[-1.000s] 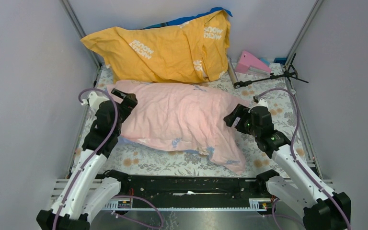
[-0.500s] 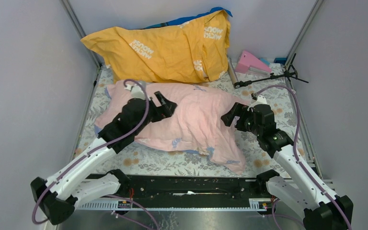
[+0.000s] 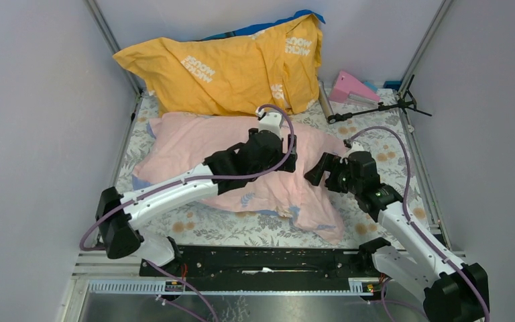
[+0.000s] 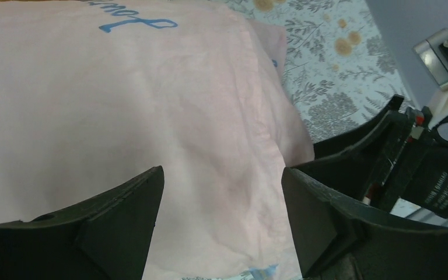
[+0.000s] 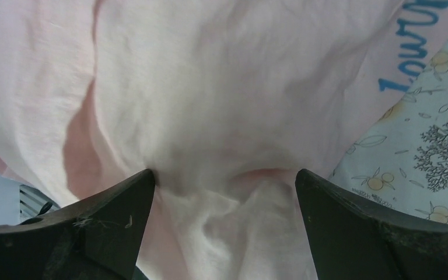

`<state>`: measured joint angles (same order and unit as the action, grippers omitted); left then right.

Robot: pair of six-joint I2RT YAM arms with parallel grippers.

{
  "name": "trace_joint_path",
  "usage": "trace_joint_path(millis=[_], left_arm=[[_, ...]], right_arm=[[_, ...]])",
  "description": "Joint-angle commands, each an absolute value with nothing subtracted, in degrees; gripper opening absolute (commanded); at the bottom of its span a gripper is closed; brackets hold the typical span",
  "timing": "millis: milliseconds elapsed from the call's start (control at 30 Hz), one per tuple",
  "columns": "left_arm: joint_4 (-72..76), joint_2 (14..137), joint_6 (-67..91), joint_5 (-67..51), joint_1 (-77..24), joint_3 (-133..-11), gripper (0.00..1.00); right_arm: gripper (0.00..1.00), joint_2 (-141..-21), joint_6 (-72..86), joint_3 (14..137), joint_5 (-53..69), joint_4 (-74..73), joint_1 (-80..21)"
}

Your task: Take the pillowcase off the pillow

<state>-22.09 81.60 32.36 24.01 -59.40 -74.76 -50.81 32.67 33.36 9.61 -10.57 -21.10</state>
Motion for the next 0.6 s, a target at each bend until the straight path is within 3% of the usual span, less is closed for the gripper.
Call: trace_joint_path(millis=[0, 100, 300, 333, 400, 500, 533, 567], left_arm=[[-22.59, 85.35, 28.74, 25.49, -59.24, -80.09, 0.82], [-22.4, 89.58, 27.58, 23.69, -59.25, -83.31, 0.83], [-26.65, 98.53, 24.91, 22.11, -59.24, -93.18, 0.82], [-28.56, 100.26, 24.76, 22.98, -59.24, -94.85, 0.81], [-31.97, 103.67, 24.38, 24.47, -59.26, -97.52, 0.81], [-35.96, 106.75, 24.34, 25.6, -58.81, -99.31, 0.81], [-37.9, 107.4, 24.94, 26.82, -58.25, -99.8, 0.78], [-39.62, 107.62, 25.57, 28.36, -57.41, -99.87, 0.68]], right_arm=[[0.94, -50.63, 33.72, 31.32, 11.25, -7.41, -21.12], [0.74, -49.4, 33.63, 29.72, 11.23, -7.06, -21.09], [0.15, -45.46, 35.95, 26.24, 10.44, -5.42, -21.09], [0.09, -44.76, 36.18, 25.89, 10.24, -5.29, -21.09], [0.01, -43.94, 36.37, 25.59, 9.9, -5.29, -21.1], [0.0, -43.26, 36.06, 25.78, 9.17, -5.94, -21.09], [0.0, -42.98, 35.96, 25.93, 8.54, -6.33, -21.1], [0.0, -42.78, 35.87, 26.06, 7.75, -6.91, -21.08]])
